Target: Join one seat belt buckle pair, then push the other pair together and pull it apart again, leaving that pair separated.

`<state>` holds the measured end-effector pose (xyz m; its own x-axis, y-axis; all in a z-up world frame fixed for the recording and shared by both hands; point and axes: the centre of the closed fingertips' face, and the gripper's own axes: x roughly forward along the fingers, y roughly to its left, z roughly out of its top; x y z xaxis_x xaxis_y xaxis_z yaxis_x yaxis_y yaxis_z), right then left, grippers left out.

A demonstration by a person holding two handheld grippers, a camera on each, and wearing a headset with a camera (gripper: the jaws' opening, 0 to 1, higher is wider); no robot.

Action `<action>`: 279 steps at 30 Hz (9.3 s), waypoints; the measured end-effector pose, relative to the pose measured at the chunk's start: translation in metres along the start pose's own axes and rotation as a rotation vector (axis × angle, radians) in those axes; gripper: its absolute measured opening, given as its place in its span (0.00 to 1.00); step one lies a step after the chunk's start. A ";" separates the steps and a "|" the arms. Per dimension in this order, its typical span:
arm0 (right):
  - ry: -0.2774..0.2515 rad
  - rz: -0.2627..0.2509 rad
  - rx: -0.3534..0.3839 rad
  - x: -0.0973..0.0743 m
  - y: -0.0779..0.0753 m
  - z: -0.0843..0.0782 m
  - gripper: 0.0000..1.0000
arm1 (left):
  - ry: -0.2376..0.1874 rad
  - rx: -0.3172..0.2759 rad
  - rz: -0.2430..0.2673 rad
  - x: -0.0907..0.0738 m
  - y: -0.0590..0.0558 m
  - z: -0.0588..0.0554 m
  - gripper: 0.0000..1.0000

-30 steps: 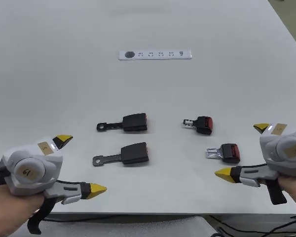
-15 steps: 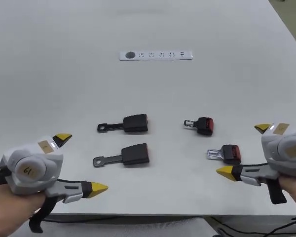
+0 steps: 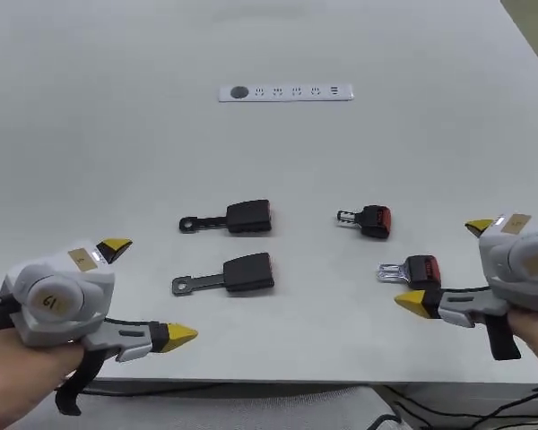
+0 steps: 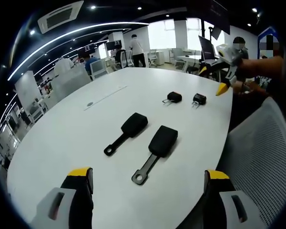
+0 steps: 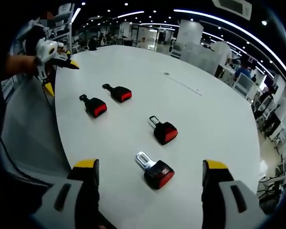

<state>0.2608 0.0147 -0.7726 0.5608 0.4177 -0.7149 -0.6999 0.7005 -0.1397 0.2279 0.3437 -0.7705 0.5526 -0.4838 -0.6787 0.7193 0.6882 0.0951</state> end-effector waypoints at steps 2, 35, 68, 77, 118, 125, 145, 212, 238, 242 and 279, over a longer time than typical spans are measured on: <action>0.004 0.008 0.004 -0.001 0.002 0.000 0.89 | -0.002 -0.003 0.001 -0.001 -0.001 0.001 0.98; 0.028 0.020 -0.035 -0.005 0.006 -0.007 0.87 | 0.007 0.015 0.018 -0.005 -0.001 0.007 0.99; 0.149 0.135 -0.280 0.008 -0.017 -0.027 0.75 | 0.110 0.233 -0.190 0.072 -0.021 0.033 0.91; 0.241 0.268 -0.414 0.024 -0.005 -0.041 0.78 | 0.192 0.304 -0.261 0.095 -0.032 0.024 0.97; 0.335 0.503 -0.489 0.061 -0.015 -0.063 0.36 | 0.302 0.414 -0.428 0.120 -0.040 0.012 0.32; 0.339 0.519 -0.511 0.062 -0.015 -0.063 0.35 | 0.339 0.549 -0.457 0.126 -0.038 0.008 0.32; 0.321 0.510 -0.512 0.072 0.015 -0.047 0.34 | 0.359 0.538 -0.488 0.129 -0.038 0.002 0.32; 0.127 0.522 -0.498 0.137 0.116 0.037 0.33 | 0.386 0.568 -0.496 0.131 -0.042 0.000 0.32; 0.112 0.522 -0.502 0.142 0.129 0.044 0.31 | 0.411 0.580 -0.509 0.130 -0.039 -0.003 0.30; 0.116 0.522 -0.504 0.142 0.128 0.043 0.31 | 0.412 0.580 -0.508 0.130 -0.038 -0.003 0.30; 0.060 0.488 -0.451 0.109 0.094 0.061 0.36 | 0.370 0.562 -0.377 0.108 -0.003 0.027 0.47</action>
<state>0.2830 0.1617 -0.8214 0.1161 0.5836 -0.8037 -0.9909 0.1233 -0.0536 0.2967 0.2747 -0.8250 0.1219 -0.3509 -0.9285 0.9915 0.0869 0.0973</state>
